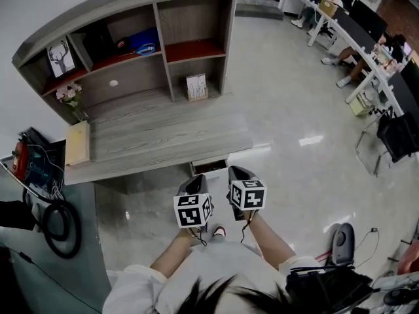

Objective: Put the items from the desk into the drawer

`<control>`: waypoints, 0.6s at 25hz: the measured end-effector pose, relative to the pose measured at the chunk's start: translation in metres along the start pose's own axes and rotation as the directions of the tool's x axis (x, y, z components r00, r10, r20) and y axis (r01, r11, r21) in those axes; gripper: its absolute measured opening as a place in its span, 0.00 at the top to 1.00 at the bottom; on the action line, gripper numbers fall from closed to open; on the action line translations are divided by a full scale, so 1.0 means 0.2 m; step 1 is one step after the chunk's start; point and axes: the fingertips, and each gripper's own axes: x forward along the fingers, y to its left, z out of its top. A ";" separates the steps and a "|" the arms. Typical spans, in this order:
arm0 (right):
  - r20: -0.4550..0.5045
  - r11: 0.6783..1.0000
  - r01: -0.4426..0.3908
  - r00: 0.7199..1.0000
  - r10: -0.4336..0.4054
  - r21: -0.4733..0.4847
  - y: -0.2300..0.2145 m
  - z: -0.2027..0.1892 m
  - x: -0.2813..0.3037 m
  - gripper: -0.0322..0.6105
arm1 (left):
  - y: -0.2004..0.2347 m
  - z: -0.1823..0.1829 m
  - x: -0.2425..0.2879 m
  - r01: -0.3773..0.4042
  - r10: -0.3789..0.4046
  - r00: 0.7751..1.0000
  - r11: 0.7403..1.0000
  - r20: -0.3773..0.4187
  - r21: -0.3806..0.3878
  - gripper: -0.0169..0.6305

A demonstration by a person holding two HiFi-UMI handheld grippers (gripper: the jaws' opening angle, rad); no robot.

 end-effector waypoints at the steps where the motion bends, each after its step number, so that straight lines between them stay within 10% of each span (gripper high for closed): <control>1: -0.001 1.000 -0.001 1.000 0.001 -0.002 0.00 0.00 0.00 0.95 | 0.00 0.00 0.00 -0.002 0.002 1.000 1.000 0.001 -0.001 0.98; 15: 0.018 0.998 0.060 0.998 -0.060 0.006 -0.08 0.01 -0.01 0.95 | 0.02 0.00 0.00 -0.016 0.016 1.000 1.000 0.004 -0.010 0.98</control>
